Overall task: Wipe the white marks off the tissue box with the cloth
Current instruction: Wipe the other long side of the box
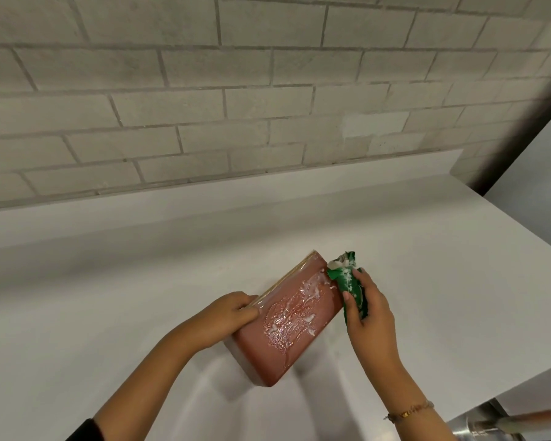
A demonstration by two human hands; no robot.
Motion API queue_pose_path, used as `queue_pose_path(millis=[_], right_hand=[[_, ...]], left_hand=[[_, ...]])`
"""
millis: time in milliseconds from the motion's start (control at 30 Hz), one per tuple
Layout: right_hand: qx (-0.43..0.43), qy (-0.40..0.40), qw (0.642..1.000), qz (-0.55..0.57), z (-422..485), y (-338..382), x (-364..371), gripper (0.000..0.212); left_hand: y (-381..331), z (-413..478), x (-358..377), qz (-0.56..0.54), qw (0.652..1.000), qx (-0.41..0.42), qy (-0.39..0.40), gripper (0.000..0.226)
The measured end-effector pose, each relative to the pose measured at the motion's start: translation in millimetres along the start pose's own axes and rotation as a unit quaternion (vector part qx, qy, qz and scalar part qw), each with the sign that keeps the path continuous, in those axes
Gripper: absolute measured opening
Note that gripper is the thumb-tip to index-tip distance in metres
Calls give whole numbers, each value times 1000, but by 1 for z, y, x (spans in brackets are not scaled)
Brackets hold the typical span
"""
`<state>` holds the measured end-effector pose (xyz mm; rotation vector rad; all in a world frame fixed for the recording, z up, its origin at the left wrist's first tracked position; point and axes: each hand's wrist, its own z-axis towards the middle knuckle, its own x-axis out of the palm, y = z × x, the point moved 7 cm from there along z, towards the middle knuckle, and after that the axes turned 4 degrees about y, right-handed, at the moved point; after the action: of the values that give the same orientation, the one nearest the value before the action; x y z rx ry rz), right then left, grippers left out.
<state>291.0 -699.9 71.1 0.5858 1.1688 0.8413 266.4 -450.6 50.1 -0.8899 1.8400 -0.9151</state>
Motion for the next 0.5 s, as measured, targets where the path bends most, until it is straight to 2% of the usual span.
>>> queue_pose_path(millis=[100,167,333,500], right_hand=[[-13,23,999,-39,0,2,6,47],[-2,16,999,-38,0,-2,6,47],[8,-17,1000,-22,-2,-10,-1,44],[-20,-1,1000,-15,4,1,2,47]], left_hand=[[-2,1,8,-81,997,-7,12,18],[-6,0,14,-106,994,6,12,16],[-15,-4,14,-106,994,17,-21,36],[-8,3,8,-93,995,6,-35,48]])
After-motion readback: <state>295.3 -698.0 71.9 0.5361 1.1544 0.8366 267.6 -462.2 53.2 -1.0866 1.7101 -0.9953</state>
